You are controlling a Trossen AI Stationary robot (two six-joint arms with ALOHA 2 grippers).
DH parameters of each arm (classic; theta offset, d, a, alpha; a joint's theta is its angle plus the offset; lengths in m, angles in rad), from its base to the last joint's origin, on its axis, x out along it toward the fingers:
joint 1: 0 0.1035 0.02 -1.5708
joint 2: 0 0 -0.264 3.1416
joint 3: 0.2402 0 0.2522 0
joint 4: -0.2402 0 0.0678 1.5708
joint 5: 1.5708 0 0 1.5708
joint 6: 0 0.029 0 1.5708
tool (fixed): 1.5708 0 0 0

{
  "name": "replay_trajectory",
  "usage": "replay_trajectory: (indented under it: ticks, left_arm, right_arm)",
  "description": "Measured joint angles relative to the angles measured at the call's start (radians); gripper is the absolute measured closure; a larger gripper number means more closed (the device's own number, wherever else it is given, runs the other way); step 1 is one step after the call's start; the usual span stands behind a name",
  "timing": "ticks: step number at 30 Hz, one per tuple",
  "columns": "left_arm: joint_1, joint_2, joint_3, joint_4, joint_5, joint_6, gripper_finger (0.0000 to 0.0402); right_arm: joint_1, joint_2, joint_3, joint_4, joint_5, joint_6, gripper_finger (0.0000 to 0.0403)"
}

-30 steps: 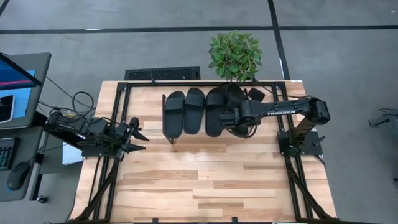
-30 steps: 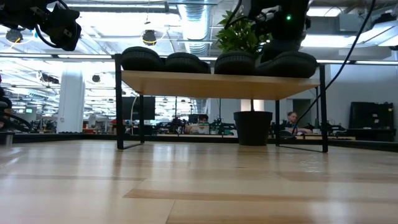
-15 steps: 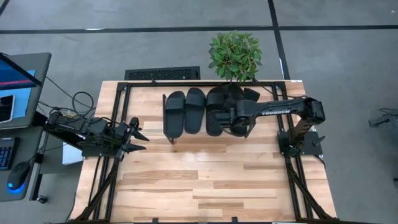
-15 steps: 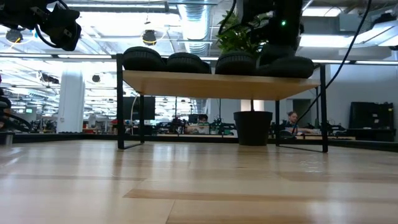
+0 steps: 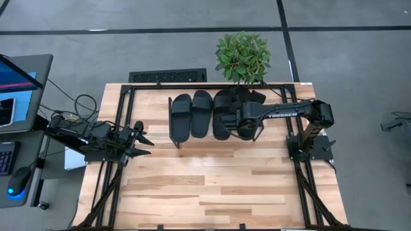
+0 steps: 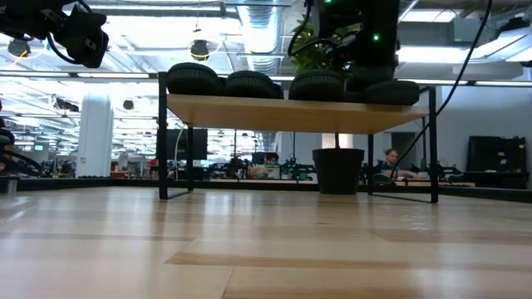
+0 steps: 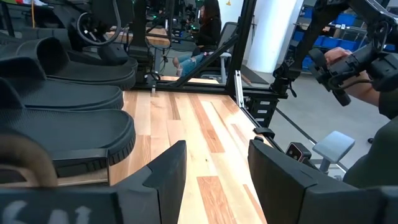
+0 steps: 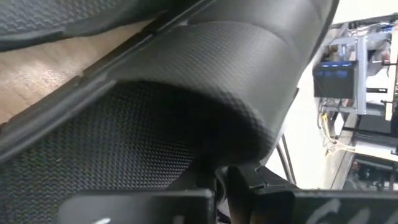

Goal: Pick and place slides into the shelf
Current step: Put the black slide on the shelf

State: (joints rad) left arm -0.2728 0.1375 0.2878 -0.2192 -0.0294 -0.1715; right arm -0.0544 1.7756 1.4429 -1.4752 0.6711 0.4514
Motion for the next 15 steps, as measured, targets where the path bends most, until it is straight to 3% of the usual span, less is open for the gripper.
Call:
replay_trajectory:
  ticks: [15]
  left_arm:
    - [0.0, 0.0, 0.0, 0.0, 0.001, -0.001, 0.0242]
  right_arm:
    - [-0.019, -0.003, 0.003, 0.019, -0.067, -0.14, 0.0403]
